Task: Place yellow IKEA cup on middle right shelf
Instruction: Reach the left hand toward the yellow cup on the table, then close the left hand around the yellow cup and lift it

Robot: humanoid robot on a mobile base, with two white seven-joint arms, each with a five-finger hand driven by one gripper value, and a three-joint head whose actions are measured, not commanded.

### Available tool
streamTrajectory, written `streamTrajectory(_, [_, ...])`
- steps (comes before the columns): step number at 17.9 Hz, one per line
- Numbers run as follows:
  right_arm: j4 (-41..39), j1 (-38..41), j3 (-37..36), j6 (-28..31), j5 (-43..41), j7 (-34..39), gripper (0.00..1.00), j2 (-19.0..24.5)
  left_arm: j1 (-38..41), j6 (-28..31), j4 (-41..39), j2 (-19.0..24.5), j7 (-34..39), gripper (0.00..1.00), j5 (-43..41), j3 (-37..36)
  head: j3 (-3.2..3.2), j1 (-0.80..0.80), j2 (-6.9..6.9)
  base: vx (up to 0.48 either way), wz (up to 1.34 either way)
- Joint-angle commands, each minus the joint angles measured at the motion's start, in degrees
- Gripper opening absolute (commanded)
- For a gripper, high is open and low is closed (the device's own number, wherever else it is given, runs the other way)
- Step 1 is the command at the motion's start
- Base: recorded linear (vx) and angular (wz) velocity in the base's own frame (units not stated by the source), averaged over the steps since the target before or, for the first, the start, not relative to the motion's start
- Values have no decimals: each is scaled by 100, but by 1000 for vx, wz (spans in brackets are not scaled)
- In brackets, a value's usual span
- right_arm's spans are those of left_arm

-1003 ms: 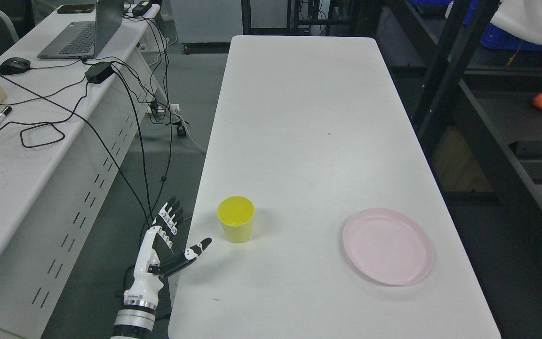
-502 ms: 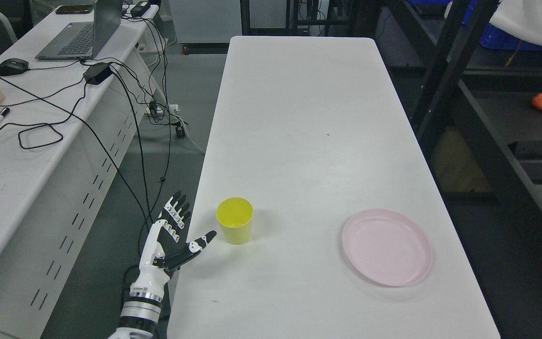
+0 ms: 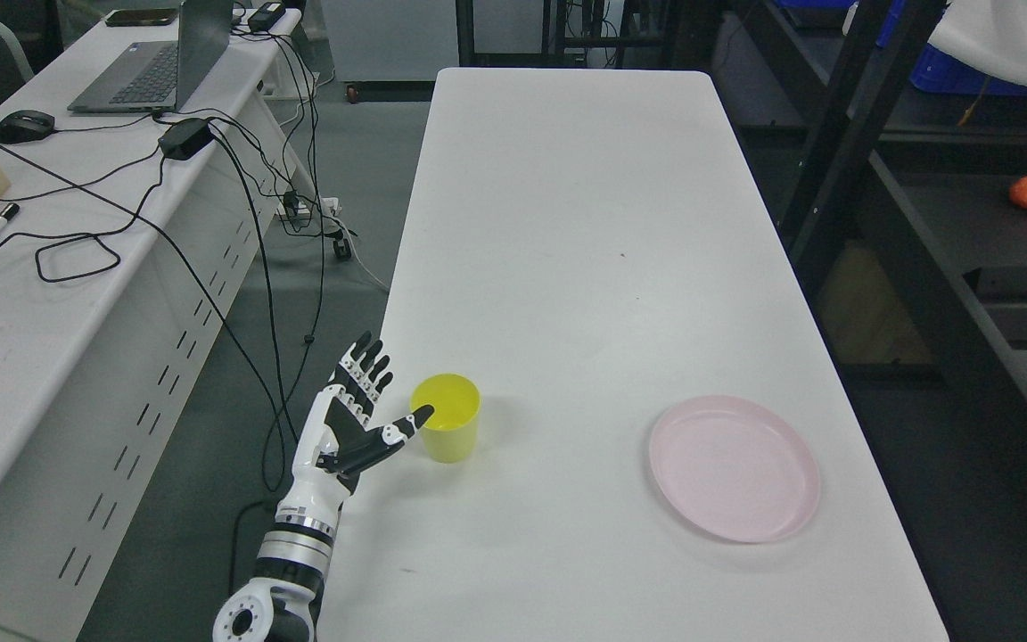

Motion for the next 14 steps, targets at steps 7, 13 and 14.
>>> streamTrajectory(7, [0,79,97,4,-141,-4,99,-100,-305,214,724,99,-140,98,-141,-1015,0,0,0,0,0])
streamTrajectory(13, [0,79,97,4,-141,-4,99,-100,-349,277,997,99,-140,98,-615,-927,0,0,0,0,0])
streamTrajectory(14, [0,79,97,4,-141,-4,99,-100,-366,277,1014,99,-140,97,-659,-927,0,0,0,0,0])
